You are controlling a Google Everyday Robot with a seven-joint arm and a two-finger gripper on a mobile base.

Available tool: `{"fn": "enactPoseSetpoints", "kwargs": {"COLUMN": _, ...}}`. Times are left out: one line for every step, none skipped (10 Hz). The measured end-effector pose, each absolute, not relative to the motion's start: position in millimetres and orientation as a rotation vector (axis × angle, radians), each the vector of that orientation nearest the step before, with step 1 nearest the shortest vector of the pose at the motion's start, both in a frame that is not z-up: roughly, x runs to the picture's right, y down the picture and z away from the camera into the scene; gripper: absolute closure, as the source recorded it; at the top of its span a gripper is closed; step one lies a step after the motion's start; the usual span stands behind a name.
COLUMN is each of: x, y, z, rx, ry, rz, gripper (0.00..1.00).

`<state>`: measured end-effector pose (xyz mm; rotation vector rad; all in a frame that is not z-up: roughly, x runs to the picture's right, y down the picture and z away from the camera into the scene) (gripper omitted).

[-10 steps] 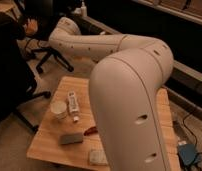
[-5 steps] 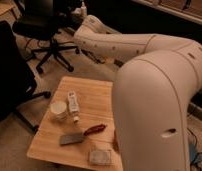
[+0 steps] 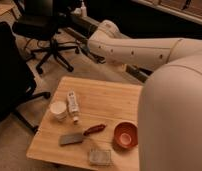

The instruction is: Move the arm in a circular motion

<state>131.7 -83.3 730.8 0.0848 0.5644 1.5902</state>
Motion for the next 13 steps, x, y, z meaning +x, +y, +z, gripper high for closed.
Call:
{"fn": "enactPoseSetpoints", "kwargs": {"x": 124, "y": -56, "z": 717, "rx": 0.039, "ry": 0.554, "rz": 1.593, "gripper": 1.0}}
{"fn": "enactPoseSetpoints", "kwargs": {"x": 116, "y": -22, "z": 699, "rx": -0.011, "ry": 0.547, "rz": 1.597, "gripper": 1.0}}
{"fn": "enactPoseSetpoints", "kwargs": {"x": 117, "y": 2, "z": 686, "rx": -0.043, "ry": 0.547, "rz": 1.61, "gripper": 1.0}}
{"fn": "enactPoseSetpoints", "kwargs": {"x": 114, "y": 22, "z": 675, "rx": -0.074, "ry": 0.546, "rz": 1.611, "gripper": 1.0}}
{"fn": "enactPoseSetpoints", "kwargs": {"x": 103, "y": 46, "z": 663, "rx": -0.12, "ry": 0.543, "rz": 1.6, "gripper": 1.0}}
{"fn": "enactPoseSetpoints", "kwargs": {"x": 85, "y": 76, "z": 648, "rx": -0.182, "ry": 0.54, "rz": 1.572, "gripper": 1.0}}
{"fn": "enactPoseSetpoints", "kwargs": {"x": 74, "y": 92, "z": 642, "rx": -0.219, "ry": 0.542, "rz": 1.549, "gripper": 1.0}}
{"fn": "enactPoseSetpoints", "kwargs": {"x": 52, "y": 112, "z": 639, "rx": -0.277, "ry": 0.533, "rz": 1.507, "gripper": 1.0}}
{"fn": "enactPoseSetpoints", "kwargs": {"x": 30, "y": 127, "z": 639, "rx": -0.331, "ry": 0.515, "rz": 1.471, "gripper": 1.0}}
{"fn": "enactPoseSetpoints", "kwargs": {"x": -2, "y": 140, "z": 644, "rx": -0.402, "ry": 0.474, "rz": 1.428, "gripper": 1.0}}
{"fn": "enactPoseSetpoints", "kwargs": {"x": -31, "y": 149, "z": 650, "rx": -0.461, "ry": 0.43, "rz": 1.386, "gripper": 1.0}}
{"fn": "enactPoseSetpoints", "kwargs": {"x": -61, "y": 158, "z": 657, "rx": -0.517, "ry": 0.388, "rz": 1.334, "gripper": 1.0}}
{"fn": "enactPoseSetpoints", "kwargs": {"x": -90, "y": 167, "z": 665, "rx": -0.57, "ry": 0.35, "rz": 1.276, "gripper": 1.0}}
